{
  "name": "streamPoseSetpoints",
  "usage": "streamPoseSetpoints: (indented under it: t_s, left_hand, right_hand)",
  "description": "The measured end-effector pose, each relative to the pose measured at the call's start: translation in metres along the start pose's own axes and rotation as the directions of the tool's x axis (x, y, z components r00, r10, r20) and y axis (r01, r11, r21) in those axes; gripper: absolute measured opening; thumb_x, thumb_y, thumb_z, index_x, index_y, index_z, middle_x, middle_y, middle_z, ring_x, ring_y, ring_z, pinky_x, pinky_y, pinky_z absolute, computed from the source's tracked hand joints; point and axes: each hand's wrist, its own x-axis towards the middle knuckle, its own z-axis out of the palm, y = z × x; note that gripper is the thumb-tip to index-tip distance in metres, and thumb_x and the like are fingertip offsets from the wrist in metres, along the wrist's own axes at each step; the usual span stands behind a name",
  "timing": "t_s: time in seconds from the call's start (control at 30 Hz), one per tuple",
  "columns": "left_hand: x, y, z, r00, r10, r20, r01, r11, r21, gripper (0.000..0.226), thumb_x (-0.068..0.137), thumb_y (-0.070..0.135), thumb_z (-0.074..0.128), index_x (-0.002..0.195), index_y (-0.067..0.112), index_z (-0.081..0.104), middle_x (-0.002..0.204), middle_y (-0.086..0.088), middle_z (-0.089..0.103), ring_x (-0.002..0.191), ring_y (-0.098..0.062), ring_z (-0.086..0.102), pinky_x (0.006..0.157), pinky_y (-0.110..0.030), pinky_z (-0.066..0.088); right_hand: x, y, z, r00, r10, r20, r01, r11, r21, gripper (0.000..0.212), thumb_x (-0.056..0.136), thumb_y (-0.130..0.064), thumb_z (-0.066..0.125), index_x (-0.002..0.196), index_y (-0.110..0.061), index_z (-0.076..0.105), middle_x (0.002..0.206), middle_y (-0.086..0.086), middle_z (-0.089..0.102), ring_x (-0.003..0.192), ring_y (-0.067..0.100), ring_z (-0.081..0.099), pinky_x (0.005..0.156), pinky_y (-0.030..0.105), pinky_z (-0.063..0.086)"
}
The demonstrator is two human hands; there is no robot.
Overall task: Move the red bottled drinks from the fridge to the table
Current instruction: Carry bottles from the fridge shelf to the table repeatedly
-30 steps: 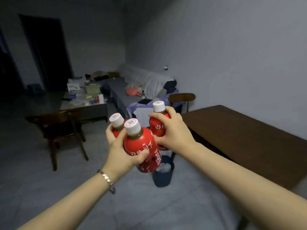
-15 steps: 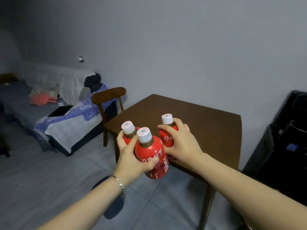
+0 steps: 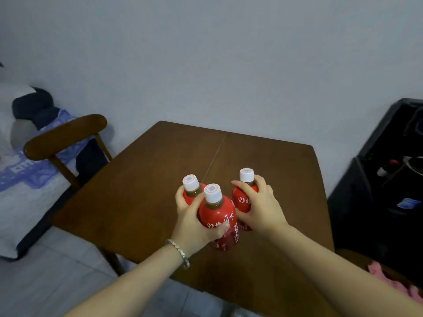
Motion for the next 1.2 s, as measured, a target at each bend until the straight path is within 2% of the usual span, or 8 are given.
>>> streamPoseSetpoints:
  t_s: [0.23, 0.4, 0.6, 0.83, 0.93, 1.03, 1.1, 1.2]
  left_hand:
    - [0.139, -0.048, 0.083, 0.994, -0.105, 0.031, 0.107, 0.993, -0.04, 0.062, 0.04, 0.061, 0.064, 0.097, 0.058, 0.039, 0.134, 0.015, 0.005, 0.123, -0.004, 0.023, 0.103, -0.018, 0.024]
    - [0.227, -0.087, 0.136, 0.972, -0.189, 0.141, 0.183, 0.982, 0.053, 0.07, 0.047, 0.05, 0.08, 0.107, 0.051, 0.044, 0.144, 0.018, -0.007, 0.139, -0.02, 0.016, 0.112, -0.03, 0.023]
    - [0.312, -0.126, 0.203, 0.941, -0.193, 0.279, 0.145, 0.972, 0.183, 0.08, 0.054, 0.042, 0.084, 0.125, 0.034, 0.049, 0.14, 0.024, -0.014, 0.142, -0.023, 0.003, 0.116, -0.036, 0.018]
    - [0.363, -0.143, 0.264, 0.928, -0.138, 0.345, 0.048, 0.965, 0.258, 0.08, 0.055, 0.049, 0.082, 0.127, 0.033, 0.049, 0.135, 0.025, -0.021, 0.142, -0.026, -0.005, 0.116, -0.04, 0.016]
    - [0.376, -0.149, 0.278, 0.927, -0.103, 0.361, -0.011, 0.954, 0.301, 0.083, 0.055, 0.056, 0.079, 0.128, 0.033, 0.048, 0.14, 0.017, -0.022, 0.141, -0.029, -0.006, 0.117, -0.046, 0.019]
    - [0.38, -0.155, 0.284, 0.941, -0.099, 0.323, 0.003, 0.958, 0.286, 0.083, 0.051, 0.061, 0.075, 0.125, 0.033, 0.05, 0.143, 0.014, -0.02, 0.141, -0.034, -0.003, 0.114, -0.049, 0.021]
    - [0.38, -0.156, 0.286, 0.953, -0.067, 0.295, -0.016, 0.962, 0.272, 0.082, 0.05, 0.064, 0.07, 0.124, 0.033, 0.051, 0.145, 0.011, -0.016, 0.14, -0.039, 0.001, 0.111, -0.052, 0.023]
    - [0.385, -0.152, 0.281, 0.914, -0.114, 0.39, -0.033, 0.936, 0.351, 0.083, 0.059, 0.058, 0.075, 0.132, 0.036, 0.043, 0.146, 0.005, -0.021, 0.141, -0.036, -0.003, 0.114, -0.051, 0.023]
  right_hand:
    - [0.135, 0.092, 0.028, 0.985, 0.17, 0.007, -0.17, 0.981, 0.096, 0.071, 0.083, -0.037, 0.067, 0.142, -0.043, 0.028, 0.148, 0.0, 0.019, 0.131, 0.023, 0.03, 0.089, 0.034, 0.049]
    - [0.201, 0.162, 0.045, 0.943, 0.332, 0.009, -0.331, 0.937, 0.111, 0.073, 0.083, -0.028, 0.068, 0.141, -0.043, 0.027, 0.15, 0.001, 0.016, 0.136, 0.023, 0.025, 0.101, 0.037, 0.044]
    - [0.26, 0.231, 0.063, 0.853, 0.52, -0.049, -0.512, 0.851, 0.118, 0.074, 0.083, -0.028, 0.069, 0.142, -0.041, 0.026, 0.15, 0.003, 0.017, 0.137, 0.026, 0.025, 0.104, 0.04, 0.041]
    - [0.307, 0.279, 0.075, 0.814, 0.571, -0.104, -0.55, 0.816, 0.181, 0.076, 0.082, -0.029, 0.071, 0.144, -0.039, 0.027, 0.153, 0.005, 0.013, 0.143, 0.027, 0.017, 0.109, 0.042, 0.035]
    - [0.31, 0.281, 0.079, 0.83, 0.548, -0.104, -0.525, 0.831, 0.186, 0.062, 0.084, -0.025, 0.069, 0.137, -0.034, 0.039, 0.154, 0.004, 0.007, 0.145, 0.028, 0.009, 0.114, 0.047, 0.03]
    - [0.308, 0.278, 0.077, 0.88, 0.402, -0.253, -0.382, 0.916, 0.125, 0.042, 0.081, -0.03, 0.065, 0.121, -0.023, 0.056, 0.154, 0.012, 0.009, 0.145, 0.03, -0.001, 0.114, 0.054, 0.022]
    - [0.309, 0.272, 0.071, 0.917, 0.247, -0.314, -0.248, 0.968, 0.039, 0.047, 0.075, -0.047, 0.059, 0.116, -0.023, 0.06, 0.152, 0.015, 0.016, 0.143, 0.032, 0.003, 0.109, 0.056, 0.021]
    - [0.319, 0.263, 0.06, 0.979, 0.165, -0.123, -0.192, 0.949, -0.252, 0.071, 0.065, -0.076, 0.051, 0.119, -0.031, 0.06, 0.152, 0.013, 0.028, 0.142, 0.037, 0.012, 0.108, 0.063, 0.022]
